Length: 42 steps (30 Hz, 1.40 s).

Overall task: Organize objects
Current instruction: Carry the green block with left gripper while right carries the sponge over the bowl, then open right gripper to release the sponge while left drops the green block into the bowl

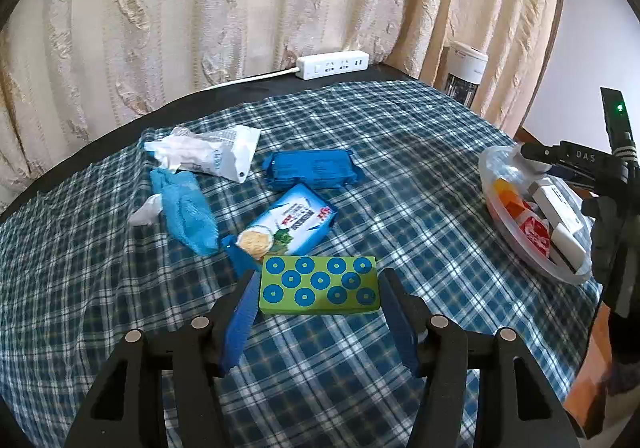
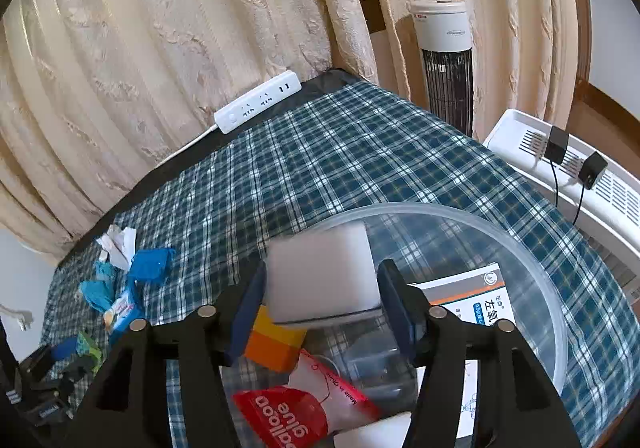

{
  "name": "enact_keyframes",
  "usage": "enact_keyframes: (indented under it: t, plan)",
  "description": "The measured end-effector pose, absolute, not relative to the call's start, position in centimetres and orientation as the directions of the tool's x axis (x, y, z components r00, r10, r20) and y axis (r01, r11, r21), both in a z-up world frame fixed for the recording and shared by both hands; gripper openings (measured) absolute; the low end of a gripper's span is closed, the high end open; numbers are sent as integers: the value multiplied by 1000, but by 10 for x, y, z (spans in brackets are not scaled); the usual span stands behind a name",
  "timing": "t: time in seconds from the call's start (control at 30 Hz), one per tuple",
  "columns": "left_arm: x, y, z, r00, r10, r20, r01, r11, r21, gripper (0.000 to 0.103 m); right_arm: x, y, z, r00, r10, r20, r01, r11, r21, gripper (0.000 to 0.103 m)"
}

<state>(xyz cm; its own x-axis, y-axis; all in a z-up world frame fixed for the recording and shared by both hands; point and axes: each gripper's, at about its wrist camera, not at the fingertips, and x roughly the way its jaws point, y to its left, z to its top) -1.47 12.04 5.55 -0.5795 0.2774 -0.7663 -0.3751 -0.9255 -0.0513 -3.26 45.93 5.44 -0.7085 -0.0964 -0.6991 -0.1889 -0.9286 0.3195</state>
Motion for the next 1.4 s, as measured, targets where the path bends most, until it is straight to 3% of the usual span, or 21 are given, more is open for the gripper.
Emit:
enact_keyframes:
  t: [0.63, 1.4]
  plan:
    - [-14, 194, 63, -530, 356, -770, -520, -853, -36, 63, 19, 474, 62, -792, -54, -608, -202, -916, 346, 63]
    - [-4, 309, 58, -414, 458, -787, -728, -686, -17, 63, 47, 507, 54, -808, -40, -588, -245, -884, 398, 63]
